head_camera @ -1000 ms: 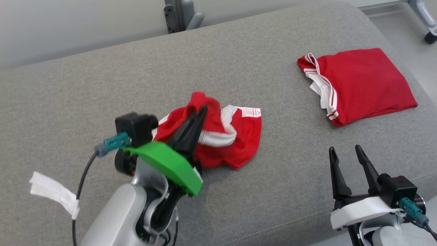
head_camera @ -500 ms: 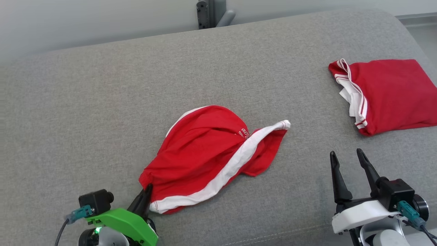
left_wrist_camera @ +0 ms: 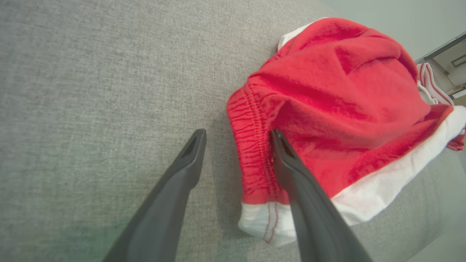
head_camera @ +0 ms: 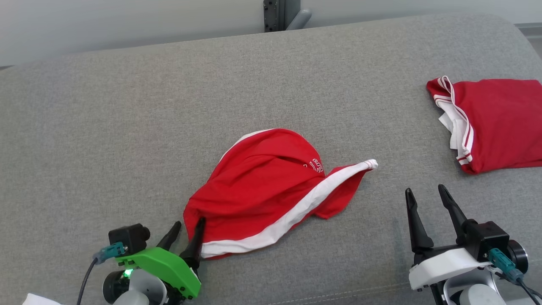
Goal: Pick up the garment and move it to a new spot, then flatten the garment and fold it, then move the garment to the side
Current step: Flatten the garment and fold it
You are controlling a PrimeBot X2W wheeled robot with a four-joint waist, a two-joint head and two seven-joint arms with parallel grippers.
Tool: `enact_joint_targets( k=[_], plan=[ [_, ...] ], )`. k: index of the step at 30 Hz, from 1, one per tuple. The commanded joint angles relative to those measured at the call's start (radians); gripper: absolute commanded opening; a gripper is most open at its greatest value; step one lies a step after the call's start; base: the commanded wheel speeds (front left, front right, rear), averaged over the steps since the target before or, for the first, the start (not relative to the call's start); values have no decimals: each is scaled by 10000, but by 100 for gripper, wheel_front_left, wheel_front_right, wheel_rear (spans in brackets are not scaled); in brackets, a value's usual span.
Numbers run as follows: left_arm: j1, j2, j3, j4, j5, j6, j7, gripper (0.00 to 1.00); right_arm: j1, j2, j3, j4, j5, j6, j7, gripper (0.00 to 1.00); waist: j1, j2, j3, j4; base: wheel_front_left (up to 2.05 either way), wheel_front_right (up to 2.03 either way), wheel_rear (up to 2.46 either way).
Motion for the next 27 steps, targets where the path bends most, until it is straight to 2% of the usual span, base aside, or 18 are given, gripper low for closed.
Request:
enact_joint_targets(
  k=[1, 10, 14, 19, 23, 27],
  plan=[
    [-96, 90, 5, 45, 128, 70, -121, 100, 3, -14, -8, 21, -24, -20, -25, 100, 0, 87, -16, -19, 0, 0, 0],
    [597, 433, 369, -752, 518, 459, -1388, 100, 221, -14, -182, -82, -14, -20, -25, 100, 0, 87, -184, 1, 0, 0, 0],
    [964, 723, 301, -1281, 1049, 555, -1716, 100, 278, -14, -338, -184, -223, -20, -25, 100, 0, 87, -357, 120, 0, 0, 0],
    [1574, 867, 681, -1943, 1730, 740, -2019, 100, 336, -73, -441, -366, -439, -20, -25, 100, 0, 87, -640, 211, 0, 0, 0],
    [2329, 639, 1394, -2688, 2416, 792, -2051, 100, 421, -139, -543, -497, -469, -20, -25, 100, 0, 87, -818, 215, 0, 0, 0],
    [3218, 358, 2020, -3239, 3263, 629, -2048, 100, 564, -159, -612, -576, -496, -20, -25, 100, 0, 87, -931, 231, 0, 0, 0]
  ],
)
